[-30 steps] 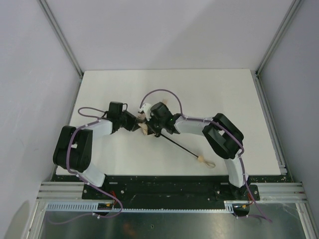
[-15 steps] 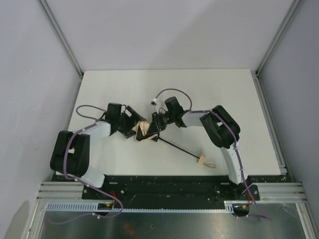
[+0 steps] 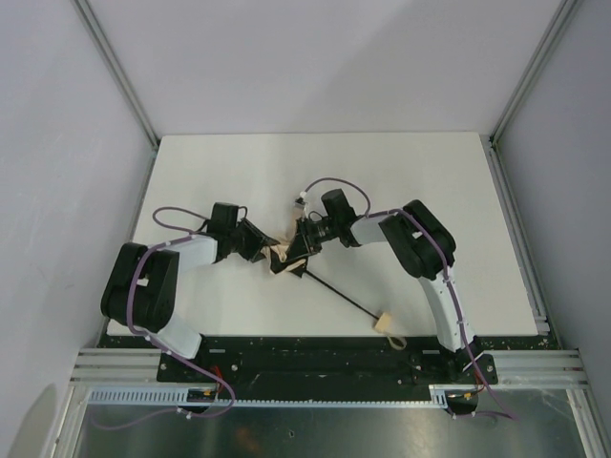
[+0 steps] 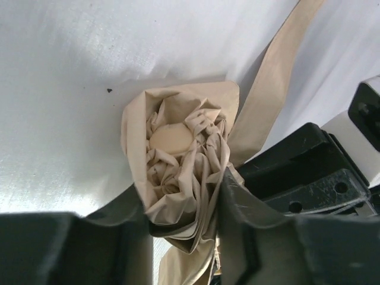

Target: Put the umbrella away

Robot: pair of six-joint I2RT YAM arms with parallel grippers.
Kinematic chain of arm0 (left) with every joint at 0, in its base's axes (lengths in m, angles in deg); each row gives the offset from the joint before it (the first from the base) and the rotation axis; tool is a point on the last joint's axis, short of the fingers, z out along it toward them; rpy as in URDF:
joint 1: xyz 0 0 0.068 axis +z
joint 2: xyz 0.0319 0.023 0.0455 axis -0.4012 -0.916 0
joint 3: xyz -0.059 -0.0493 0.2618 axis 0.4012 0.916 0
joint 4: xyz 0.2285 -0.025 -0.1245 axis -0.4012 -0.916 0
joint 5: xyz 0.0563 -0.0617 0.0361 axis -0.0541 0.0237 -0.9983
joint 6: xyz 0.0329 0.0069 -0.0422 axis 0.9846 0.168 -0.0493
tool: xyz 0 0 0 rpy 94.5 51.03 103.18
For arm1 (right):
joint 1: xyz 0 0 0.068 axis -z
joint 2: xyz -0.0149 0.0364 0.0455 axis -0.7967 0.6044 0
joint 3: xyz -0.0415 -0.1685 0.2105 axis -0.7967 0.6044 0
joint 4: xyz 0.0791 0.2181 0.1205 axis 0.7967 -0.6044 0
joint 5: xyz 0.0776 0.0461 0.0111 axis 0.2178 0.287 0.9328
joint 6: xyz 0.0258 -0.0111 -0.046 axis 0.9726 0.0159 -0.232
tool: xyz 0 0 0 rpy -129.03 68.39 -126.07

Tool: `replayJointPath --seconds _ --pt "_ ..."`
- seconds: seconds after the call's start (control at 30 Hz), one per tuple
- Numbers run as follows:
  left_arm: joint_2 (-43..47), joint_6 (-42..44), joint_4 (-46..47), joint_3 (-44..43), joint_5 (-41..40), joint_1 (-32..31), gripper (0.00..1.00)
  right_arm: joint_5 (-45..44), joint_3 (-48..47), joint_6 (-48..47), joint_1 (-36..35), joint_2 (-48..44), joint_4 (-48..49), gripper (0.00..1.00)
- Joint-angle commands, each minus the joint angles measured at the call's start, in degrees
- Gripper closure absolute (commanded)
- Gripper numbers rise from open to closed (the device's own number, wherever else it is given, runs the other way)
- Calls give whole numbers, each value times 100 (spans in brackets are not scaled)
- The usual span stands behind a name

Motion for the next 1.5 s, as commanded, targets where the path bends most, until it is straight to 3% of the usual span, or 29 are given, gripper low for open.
replayJointPath --seconds 0.0,0.07,0.17,0.47,0.63,0.83,1.03,1.3,1.47 --pt "-179 340 -281 237 -581 -124 80 -198 240 -56 -135 59 -704 100" --pt "-164 392 -284 268 -667 -123 91 -774 181 -509 -183 -242 -1216 97" --pt "-208 487 -284 285 -742 -122 99 -1688 104 -1050 -265 -732 -1744 80" --pt "-157 436 -291 400 -689 -122 100 -4335 -505 -2809 -1002 -2051 -3258 28" --pt "-170 242 -508 362 -641 -122 100 -5735 -669 -3710 -1604 -2102 -3197 9" --pt "-247 128 -799 252 -674 -120 100 -7050 -1097 -4205 -2253 -1453 -2880 6" --pt "-294 37 -1083 139 -670 -96 100 -8164 -1021 -4220 -2684 -821 -2458 14" --pt "-340 7 -1164 91 -652 -80 100 -8801 -578 -4037 -2596 -490 -2430 21" --pt "-327 -6 -1187 106 -687 -66 100 -8582 -129 -3903 -2393 -767 -2328 24"
